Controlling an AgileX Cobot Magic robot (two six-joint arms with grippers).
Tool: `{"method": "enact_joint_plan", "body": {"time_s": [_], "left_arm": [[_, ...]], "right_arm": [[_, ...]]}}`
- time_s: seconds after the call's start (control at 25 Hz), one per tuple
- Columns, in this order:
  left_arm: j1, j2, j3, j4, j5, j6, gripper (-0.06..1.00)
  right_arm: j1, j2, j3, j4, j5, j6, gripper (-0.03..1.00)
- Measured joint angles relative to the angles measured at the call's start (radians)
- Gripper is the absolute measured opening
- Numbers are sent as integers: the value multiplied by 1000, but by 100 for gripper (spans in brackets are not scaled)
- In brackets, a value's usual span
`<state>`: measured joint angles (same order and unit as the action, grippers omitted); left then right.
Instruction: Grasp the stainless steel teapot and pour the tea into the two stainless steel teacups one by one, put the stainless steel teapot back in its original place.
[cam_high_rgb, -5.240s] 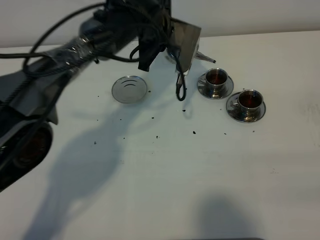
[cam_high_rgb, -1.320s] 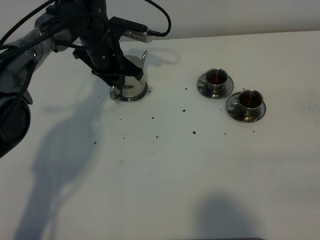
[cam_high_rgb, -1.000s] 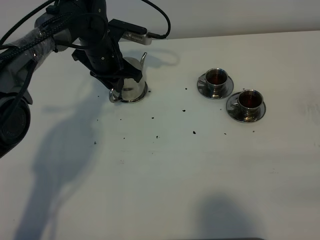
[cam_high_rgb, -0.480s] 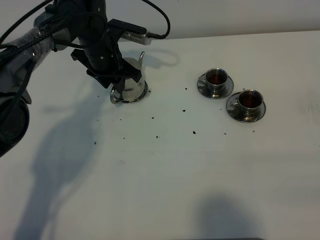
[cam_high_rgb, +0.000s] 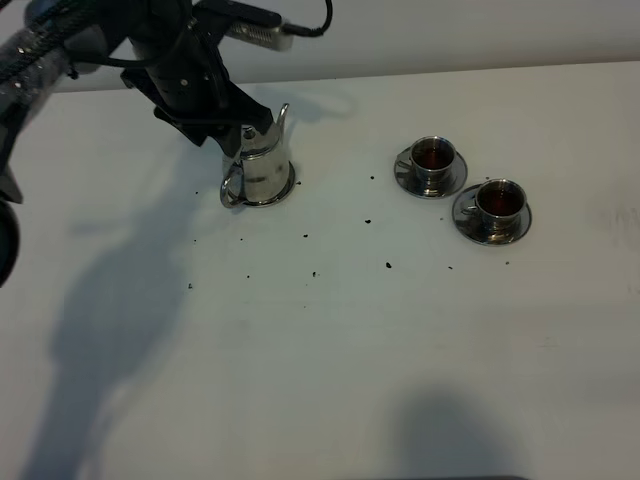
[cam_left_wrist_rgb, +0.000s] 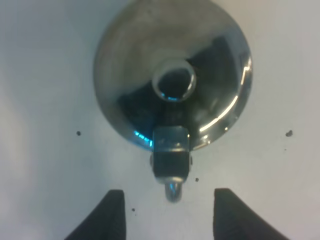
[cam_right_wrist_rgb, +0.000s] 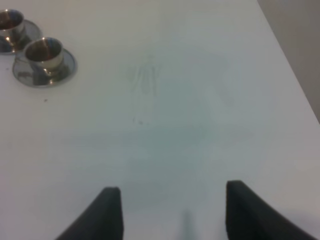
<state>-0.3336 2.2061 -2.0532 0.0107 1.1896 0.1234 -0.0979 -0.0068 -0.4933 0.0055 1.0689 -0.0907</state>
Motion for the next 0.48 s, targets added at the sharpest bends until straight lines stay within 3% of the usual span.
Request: {"method": "enact_joint_plan", "body": {"time_s": [0.12, 0.24, 0.48], "left_arm": [[0, -90, 46, -11, 0, -2, 44], [0, -222, 177, -21, 0, -1, 44], [0, -558, 607, -24, -2, -1, 44]], "right_arm": [[0, 0, 0, 0, 0, 0, 45], [0, 0, 0, 0, 0, 0, 45], [0, 0, 0, 0, 0, 0, 45]]}}
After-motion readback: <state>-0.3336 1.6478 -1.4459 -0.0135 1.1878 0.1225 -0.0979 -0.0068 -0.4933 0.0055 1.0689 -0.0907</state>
